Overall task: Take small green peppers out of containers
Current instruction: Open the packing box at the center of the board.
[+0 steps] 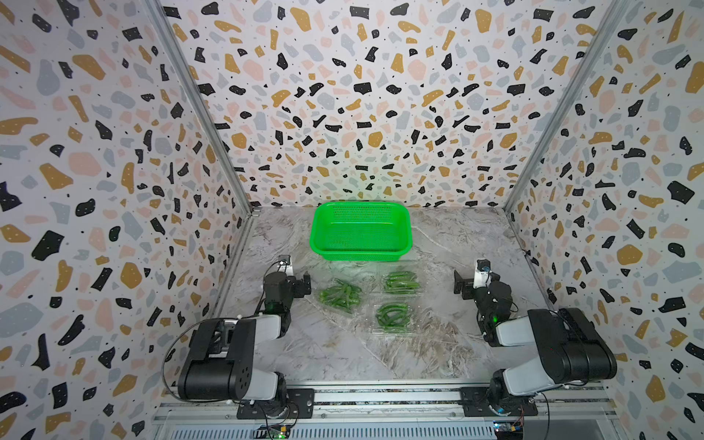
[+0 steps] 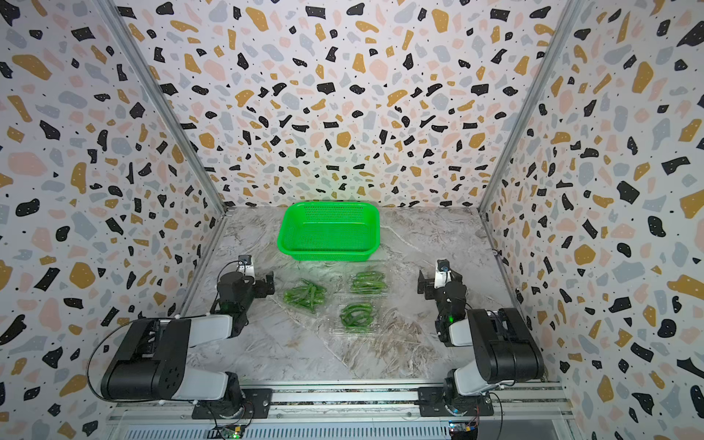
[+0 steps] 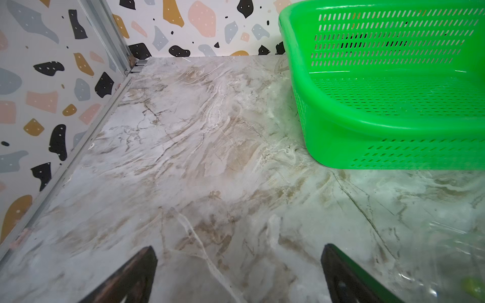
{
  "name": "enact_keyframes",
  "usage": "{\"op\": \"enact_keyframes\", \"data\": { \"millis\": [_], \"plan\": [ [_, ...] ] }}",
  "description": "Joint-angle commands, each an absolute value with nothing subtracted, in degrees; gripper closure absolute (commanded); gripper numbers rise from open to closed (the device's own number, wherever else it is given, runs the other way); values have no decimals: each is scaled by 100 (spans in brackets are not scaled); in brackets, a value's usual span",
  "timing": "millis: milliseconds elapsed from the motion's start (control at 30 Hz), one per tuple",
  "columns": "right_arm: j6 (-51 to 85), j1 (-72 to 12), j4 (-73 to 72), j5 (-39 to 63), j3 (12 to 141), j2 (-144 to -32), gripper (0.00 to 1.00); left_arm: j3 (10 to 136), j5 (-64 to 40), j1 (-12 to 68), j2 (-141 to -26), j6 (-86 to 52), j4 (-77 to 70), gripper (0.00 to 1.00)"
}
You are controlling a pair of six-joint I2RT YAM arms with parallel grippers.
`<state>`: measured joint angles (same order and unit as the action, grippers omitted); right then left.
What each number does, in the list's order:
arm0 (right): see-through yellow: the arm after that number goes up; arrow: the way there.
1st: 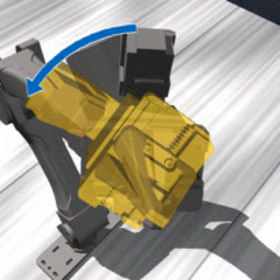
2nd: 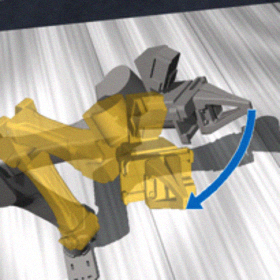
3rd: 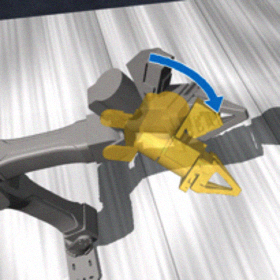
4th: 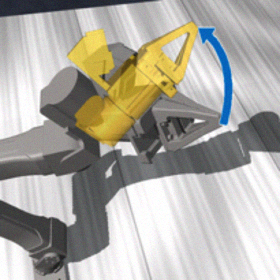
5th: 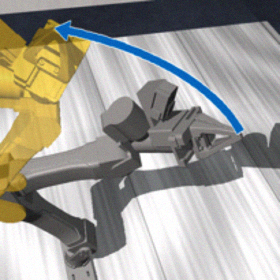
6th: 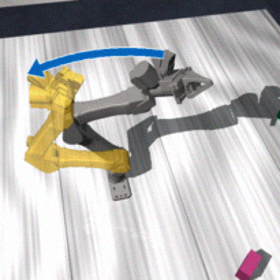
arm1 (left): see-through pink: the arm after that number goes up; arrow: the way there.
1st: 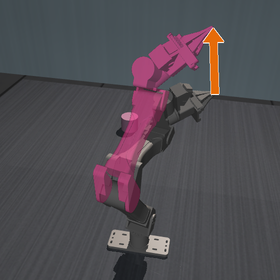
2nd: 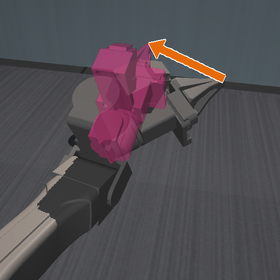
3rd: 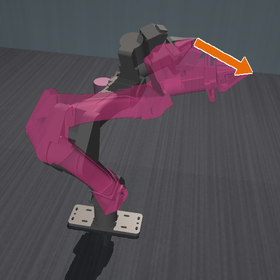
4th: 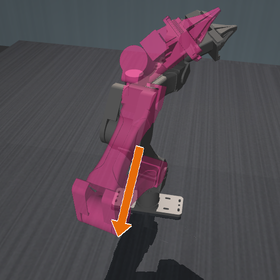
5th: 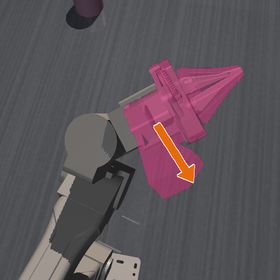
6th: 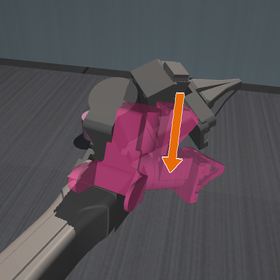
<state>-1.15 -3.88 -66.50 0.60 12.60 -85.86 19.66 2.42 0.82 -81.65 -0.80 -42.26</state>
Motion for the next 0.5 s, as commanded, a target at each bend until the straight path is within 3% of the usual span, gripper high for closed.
{"op": "enact_keyframes", "data": {
  "millis": [0,467],
  "plan": [
    [-149,-397,-6779,44,1310,-8467,0,1960,202,105,-8082,-30,-4441,1],
    [-104,-348,-6776,132,1318,-8473,0,1961,202,105,-8085,-35,-4439,1]
  ]
}}
